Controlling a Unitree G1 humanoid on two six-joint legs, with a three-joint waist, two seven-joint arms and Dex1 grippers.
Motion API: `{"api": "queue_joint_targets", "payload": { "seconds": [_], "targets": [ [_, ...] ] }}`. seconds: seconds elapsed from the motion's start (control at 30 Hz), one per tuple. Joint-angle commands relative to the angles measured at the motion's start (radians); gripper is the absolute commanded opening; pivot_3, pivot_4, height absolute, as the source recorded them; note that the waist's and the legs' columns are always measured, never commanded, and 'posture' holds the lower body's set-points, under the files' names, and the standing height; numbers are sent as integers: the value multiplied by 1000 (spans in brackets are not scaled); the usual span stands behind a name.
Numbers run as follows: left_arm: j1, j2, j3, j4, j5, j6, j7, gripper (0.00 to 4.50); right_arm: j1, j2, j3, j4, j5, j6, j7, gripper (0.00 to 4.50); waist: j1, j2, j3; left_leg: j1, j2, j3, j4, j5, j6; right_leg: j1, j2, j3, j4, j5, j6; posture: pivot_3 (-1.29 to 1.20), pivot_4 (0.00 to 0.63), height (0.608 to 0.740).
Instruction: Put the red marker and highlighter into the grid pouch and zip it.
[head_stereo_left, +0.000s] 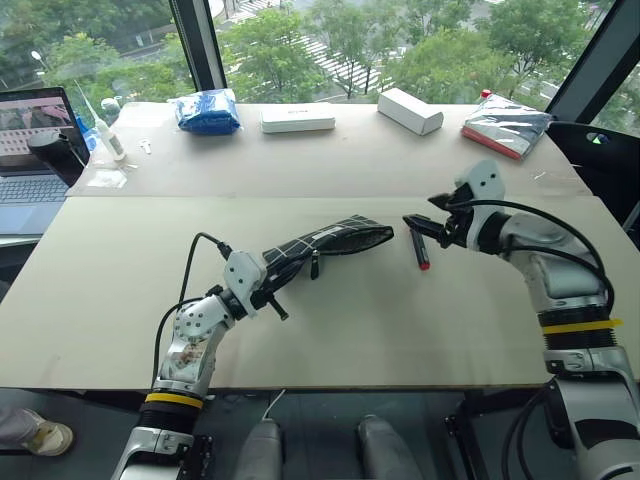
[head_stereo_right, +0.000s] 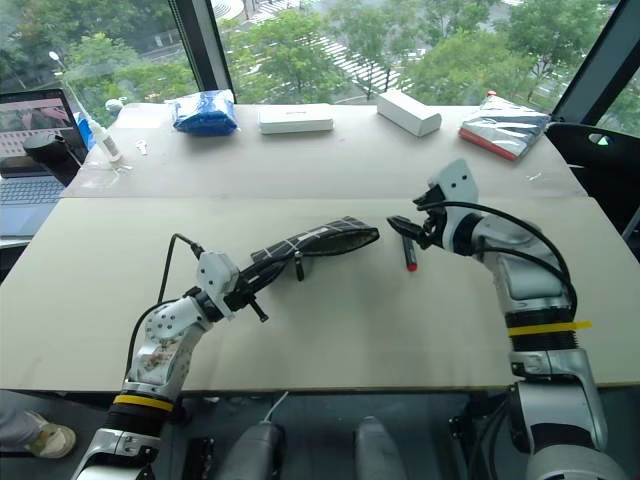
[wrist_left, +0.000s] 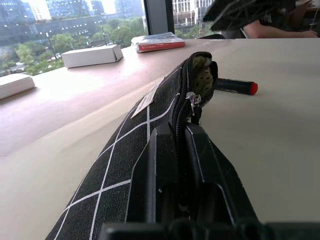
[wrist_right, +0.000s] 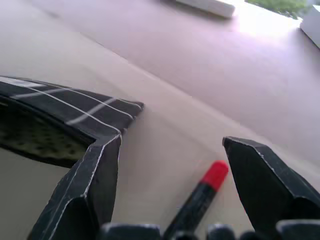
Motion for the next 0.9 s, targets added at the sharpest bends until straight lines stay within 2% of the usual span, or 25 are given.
{"api": "queue_joint_targets", "payload": {
  "seconds": [0.03,0.13,0.53,0.73,0.77,0.9],
  "targets": [
    [-10,2,3,-37,-9,-1,2,0,-13,33,-8,-34,-31,92,-91,3629,-1,0,0,0,0,0,0,0,0,0,0,0,0,0,0,0,150,740],
    [-9,3,2,-37,-8,-3,3,0,-20,78,-35,-40,-23,126,-139,3629,-2,0,0,0,0,0,0,0,0,0,0,0,0,0,0,0,150,740],
    [9,1,3,-58,-4,-2,19,0,-4,105,6,29,-82,137,-176,3629,-4,0,0,0,0,0,0,0,0,0,0,0,0,0,0,0,150,740],
    [18,1,1,-75,-4,1,31,0,28,152,-6,80,-93,173,-206,3629,-4,0,0,0,0,0,0,0,0,0,0,0,0,0,0,0,150,740],
    [19,1,1,-77,-4,2,32,0,32,159,-15,82,-88,186,-211,3121,-5,0,0,1,0,0,0,0,0,1,0,0,0,0,0,0,150,740],
    [17,1,2,-79,-5,3,35,0,52,164,-30,59,-76,201,-216,1806,-4,0,0,1,0,0,0,0,0,1,0,0,0,0,0,0,150,740]
  ]
}}
